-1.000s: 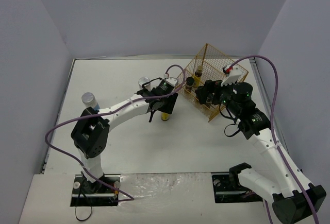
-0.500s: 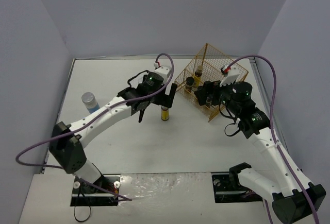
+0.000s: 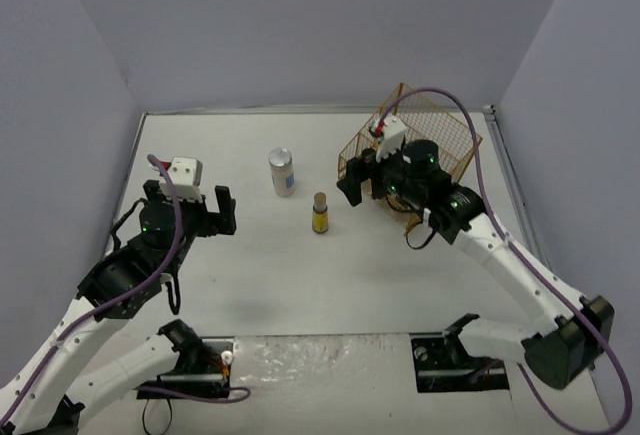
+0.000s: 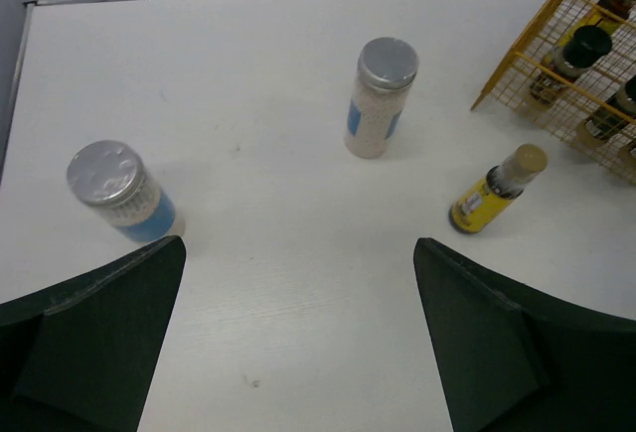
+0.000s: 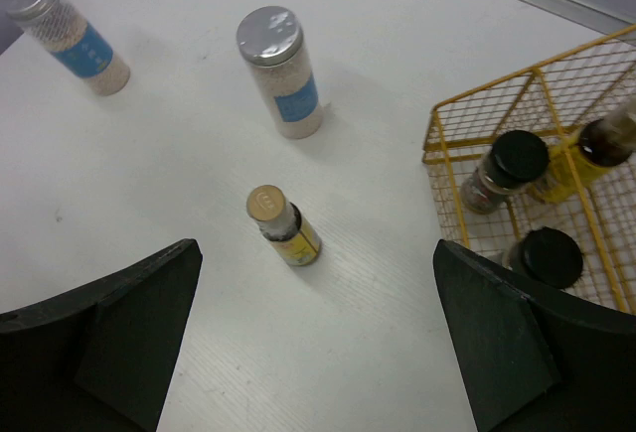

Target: Organize the condiment bottles

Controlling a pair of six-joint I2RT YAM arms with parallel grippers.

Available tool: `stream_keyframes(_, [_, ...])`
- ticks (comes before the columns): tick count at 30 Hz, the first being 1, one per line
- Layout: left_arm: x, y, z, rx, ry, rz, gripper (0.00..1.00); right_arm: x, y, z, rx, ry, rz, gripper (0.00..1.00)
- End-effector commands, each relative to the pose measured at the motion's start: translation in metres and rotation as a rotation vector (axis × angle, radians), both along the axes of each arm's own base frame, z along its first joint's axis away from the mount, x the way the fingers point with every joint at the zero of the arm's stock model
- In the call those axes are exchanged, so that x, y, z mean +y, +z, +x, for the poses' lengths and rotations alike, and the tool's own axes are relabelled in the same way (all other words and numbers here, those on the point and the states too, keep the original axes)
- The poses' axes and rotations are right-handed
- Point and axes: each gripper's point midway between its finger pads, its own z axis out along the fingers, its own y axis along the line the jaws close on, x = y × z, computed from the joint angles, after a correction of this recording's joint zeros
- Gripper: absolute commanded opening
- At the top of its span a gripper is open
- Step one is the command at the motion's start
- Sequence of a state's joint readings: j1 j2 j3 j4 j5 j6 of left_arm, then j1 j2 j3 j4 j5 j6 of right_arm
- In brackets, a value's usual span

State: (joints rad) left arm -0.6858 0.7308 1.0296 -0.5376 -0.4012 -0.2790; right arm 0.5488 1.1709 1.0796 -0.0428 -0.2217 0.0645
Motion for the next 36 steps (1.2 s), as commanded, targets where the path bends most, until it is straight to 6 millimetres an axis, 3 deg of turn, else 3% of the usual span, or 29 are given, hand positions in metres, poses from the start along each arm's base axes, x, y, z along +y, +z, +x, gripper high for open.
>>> stream_keyframes(1, [0.032,-0.026,-0.02,0.027,0.092,0.018,0.97,0.032,-0.005,0.018,-0.048,0.041,-0.05,1.0])
stream_keyframes(4, [0.041,-0.042,-0.036,0.038,0.093,-0.017,0.97,0.052,-0.038,0.024,0.003,0.062,-0.099,1.0])
stream_keyframes(8, [0.056,-0.048,-0.049,0.007,0.125,-0.053,0.97,0.075,-0.072,0.031,0.041,0.079,-0.144,1.0])
stream_keyframes(14, [0.061,-0.045,-0.039,-0.01,0.156,-0.034,0.97,0.1,-0.113,0.033,0.049,0.104,-0.238,0.96])
stream_keyframes(21, [0.051,-0.058,-0.022,0.08,0.127,-0.048,0.97,0.099,-0.148,0.037,0.084,0.078,-0.287,0.86])
stream_keyframes(25, [0.053,-0.059,-0.019,0.082,0.132,-0.066,0.97,0.098,-0.154,0.033,0.094,0.081,-0.28,0.78])
stream_keyframes(36, [0.057,-0.058,-0.018,0.07,0.148,-0.079,0.97,0.095,-0.145,0.03,0.074,0.08,-0.262,0.55])
